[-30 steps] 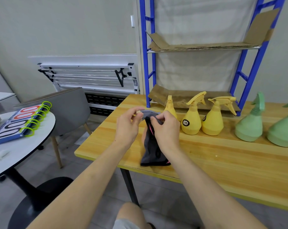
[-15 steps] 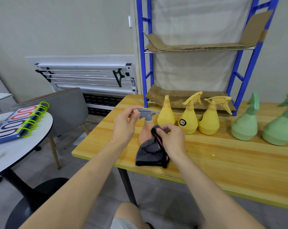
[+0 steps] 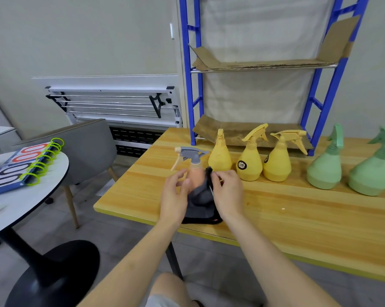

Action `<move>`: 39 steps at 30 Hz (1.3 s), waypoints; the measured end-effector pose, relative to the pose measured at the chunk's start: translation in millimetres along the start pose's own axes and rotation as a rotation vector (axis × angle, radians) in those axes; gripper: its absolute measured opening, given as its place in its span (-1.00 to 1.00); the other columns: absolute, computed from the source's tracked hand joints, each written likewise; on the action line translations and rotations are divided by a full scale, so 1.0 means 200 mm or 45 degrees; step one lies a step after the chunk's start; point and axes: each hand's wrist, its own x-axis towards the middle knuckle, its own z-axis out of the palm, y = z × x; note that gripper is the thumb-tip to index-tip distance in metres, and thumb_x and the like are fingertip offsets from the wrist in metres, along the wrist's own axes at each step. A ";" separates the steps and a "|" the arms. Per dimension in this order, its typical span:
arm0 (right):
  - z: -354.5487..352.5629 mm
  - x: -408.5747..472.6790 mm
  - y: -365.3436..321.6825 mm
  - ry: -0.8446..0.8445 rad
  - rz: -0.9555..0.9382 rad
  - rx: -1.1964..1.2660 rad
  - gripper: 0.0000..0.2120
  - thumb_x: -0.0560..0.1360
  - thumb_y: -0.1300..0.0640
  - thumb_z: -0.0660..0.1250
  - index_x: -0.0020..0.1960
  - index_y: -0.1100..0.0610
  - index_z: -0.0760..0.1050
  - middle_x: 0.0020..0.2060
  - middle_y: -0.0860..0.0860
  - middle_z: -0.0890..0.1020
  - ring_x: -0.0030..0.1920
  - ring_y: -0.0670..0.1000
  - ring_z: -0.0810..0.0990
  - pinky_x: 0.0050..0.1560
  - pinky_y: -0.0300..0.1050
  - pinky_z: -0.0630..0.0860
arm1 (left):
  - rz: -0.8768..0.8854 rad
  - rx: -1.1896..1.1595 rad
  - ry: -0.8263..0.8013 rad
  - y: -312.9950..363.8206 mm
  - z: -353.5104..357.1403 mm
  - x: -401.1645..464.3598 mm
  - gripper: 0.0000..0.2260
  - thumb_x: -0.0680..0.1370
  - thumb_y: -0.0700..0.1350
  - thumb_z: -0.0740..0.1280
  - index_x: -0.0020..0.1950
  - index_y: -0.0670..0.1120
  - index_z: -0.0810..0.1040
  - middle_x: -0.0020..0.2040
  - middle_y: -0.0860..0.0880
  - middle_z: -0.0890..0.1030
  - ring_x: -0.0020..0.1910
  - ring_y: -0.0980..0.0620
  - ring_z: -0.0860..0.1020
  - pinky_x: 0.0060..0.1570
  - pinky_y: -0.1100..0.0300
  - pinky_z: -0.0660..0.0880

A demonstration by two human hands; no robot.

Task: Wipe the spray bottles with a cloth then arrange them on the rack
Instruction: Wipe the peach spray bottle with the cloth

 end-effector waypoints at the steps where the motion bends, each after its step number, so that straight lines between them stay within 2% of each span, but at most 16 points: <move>1: -0.01 -0.02 0.00 -0.053 -0.019 0.050 -0.80 0.65 0.07 0.31 -0.07 0.08 0.65 -0.17 -0.07 0.54 -0.10 -0.01 0.52 -0.07 -0.07 0.40 | 0.002 -0.019 -0.005 0.01 0.01 0.01 -0.67 0.68 0.02 0.28 0.45 0.08 0.50 0.34 0.17 0.52 0.21 0.37 0.48 0.16 0.33 0.43; 3: -0.03 -0.05 0.00 -0.136 -0.021 0.116 -0.83 0.65 0.07 0.29 0.14 0.05 0.63 -0.02 -0.09 0.62 0.01 -0.09 0.55 0.03 -0.12 0.47 | -0.027 -0.061 -0.004 0.02 0.03 0.04 -0.62 0.68 0.04 0.28 0.50 0.04 0.47 0.38 0.14 0.52 0.31 0.23 0.48 0.28 0.21 0.45; 4: -0.05 -0.07 0.00 -0.183 -0.018 0.124 -0.77 0.64 0.05 0.32 0.26 0.03 0.58 0.07 -0.13 0.61 0.09 -0.14 0.54 0.13 -0.18 0.48 | -0.042 -0.062 0.005 0.03 0.04 0.05 -0.62 0.68 0.05 0.28 0.50 0.03 0.47 0.37 0.13 0.53 0.30 0.20 0.49 0.27 0.18 0.45; 7: -0.07 -0.10 0.03 -0.376 -0.138 0.050 -0.51 0.58 0.06 0.41 0.49 -0.01 0.41 0.25 -0.23 0.44 0.22 -0.29 0.37 0.25 -0.50 0.26 | -0.056 -0.054 0.028 0.06 0.05 0.08 -0.68 0.66 0.05 0.33 0.40 0.03 0.52 0.24 0.14 0.59 0.15 0.26 0.53 0.09 0.25 0.48; 9: -0.07 -0.09 0.05 -0.457 -0.204 -0.025 -0.36 0.56 0.08 0.45 0.58 -0.01 0.30 0.31 -0.20 0.39 0.26 -0.29 0.32 0.27 -0.51 0.21 | -0.075 -0.066 0.021 0.09 0.06 0.11 -0.73 0.62 0.07 0.37 0.31 0.06 0.51 0.15 0.16 0.60 0.07 0.26 0.55 0.01 0.26 0.50; 13: -0.04 -0.05 0.07 -0.434 -0.125 0.005 -0.38 0.56 0.12 0.45 0.58 0.04 0.33 0.26 -0.08 0.46 0.22 -0.17 0.41 0.25 -0.40 0.30 | -0.081 0.056 0.034 0.10 0.07 0.16 -0.68 0.61 0.09 0.39 0.32 0.05 0.51 0.14 0.06 0.59 0.03 0.18 0.54 0.06 0.13 0.53; 17: -0.05 0.00 0.03 -0.390 -0.120 0.087 -0.50 0.59 0.17 0.41 0.50 0.04 0.45 0.21 -0.05 0.54 0.20 -0.10 0.49 0.25 -0.28 0.38 | -0.058 0.172 -0.018 0.10 0.05 0.18 -0.65 0.64 0.10 0.34 0.40 0.05 0.49 0.17 0.10 0.57 0.10 0.08 0.54 0.12 0.08 0.53; 21: -0.05 0.06 -0.04 -0.312 -0.250 0.130 -0.58 0.60 0.21 0.38 0.45 0.05 0.51 0.18 -0.19 0.55 0.18 -0.23 0.48 0.20 -0.43 0.33 | -0.025 0.249 -0.111 0.10 0.03 0.20 -0.69 0.66 0.12 0.29 0.37 0.05 0.50 0.10 0.17 0.59 0.08 0.09 0.56 0.04 0.13 0.50; 23: -0.04 0.06 -0.01 -0.346 -0.258 0.122 -0.68 0.60 0.22 0.37 0.34 0.08 0.59 0.12 -0.15 0.62 0.12 -0.18 0.53 0.11 -0.41 0.37 | -0.024 0.253 -0.137 0.10 0.02 0.20 -0.68 0.68 0.09 0.27 0.41 0.03 0.49 0.17 0.12 0.60 0.14 0.07 0.56 0.08 0.15 0.47; 26: -0.04 0.01 0.11 -0.424 -0.228 -0.052 -0.93 0.58 0.25 0.37 -0.03 0.18 0.64 -0.16 0.01 0.65 -0.13 0.02 0.55 -0.15 -0.17 0.31 | 0.009 0.274 -0.158 0.07 0.00 0.21 -0.68 0.69 0.04 0.24 0.43 0.03 0.50 0.27 0.05 0.61 0.21 0.02 0.57 0.19 0.05 0.52; 28: -0.04 -0.01 0.14 -0.505 -0.215 -0.175 -0.89 0.57 0.27 0.37 -0.14 0.21 0.58 -0.23 0.07 0.59 -0.19 0.07 0.50 -0.19 -0.10 0.28 | 0.011 0.260 -0.187 0.07 -0.02 0.22 -0.68 0.70 0.03 0.24 0.45 0.04 0.49 0.29 0.04 0.61 0.23 0.02 0.56 0.22 0.01 0.53; 31: -0.04 0.03 0.10 -0.552 -0.136 -0.255 -0.94 0.57 0.24 0.34 -0.05 0.17 0.59 -0.16 0.11 0.64 -0.09 0.18 0.58 -0.18 -0.04 0.39 | 0.007 0.253 -0.205 0.08 -0.03 0.22 -0.66 0.69 0.03 0.25 0.47 0.04 0.47 0.32 0.04 0.59 0.24 0.06 0.55 0.25 0.04 0.52; 33: -0.05 0.04 0.07 -0.530 -0.086 -0.164 -0.82 0.59 0.21 0.33 0.15 0.09 0.63 -0.07 0.07 0.69 -0.03 0.15 0.61 -0.08 -0.02 0.51 | 0.006 0.255 -0.208 0.08 -0.04 0.22 -0.65 0.69 0.03 0.25 0.48 0.03 0.47 0.32 0.05 0.59 0.25 0.06 0.55 0.26 0.03 0.52; 35: -0.06 0.04 0.02 -0.447 -0.053 -0.053 -0.67 0.62 0.18 0.33 0.36 -0.02 0.59 0.04 0.00 0.71 -0.01 0.04 0.61 -0.04 -0.13 0.49 | 0.016 0.263 -0.216 0.07 -0.04 0.22 -0.66 0.70 0.01 0.25 0.48 0.03 0.47 0.31 0.05 0.60 0.26 0.05 0.56 0.27 0.04 0.51; 37: -0.06 0.03 -0.01 -0.406 -0.060 0.000 -0.60 0.65 0.16 0.30 0.45 -0.08 0.51 0.09 -0.04 0.71 0.01 -0.02 0.59 -0.04 -0.23 0.42 | 0.021 0.267 -0.229 0.07 -0.04 0.22 -0.65 0.70 0.01 0.25 0.49 0.04 0.45 0.30 0.04 0.61 0.26 0.04 0.57 0.28 0.03 0.51; 39: -0.07 0.01 -0.01 -0.486 -0.078 0.029 -0.53 0.65 0.15 0.28 0.54 -0.10 0.40 0.19 -0.06 0.67 0.13 -0.02 0.59 0.03 -0.27 0.41 | 0.013 0.268 -0.235 0.08 -0.03 0.21 -0.62 0.70 0.02 0.24 0.53 0.08 0.40 0.28 0.05 0.60 0.26 0.05 0.56 0.29 0.02 0.51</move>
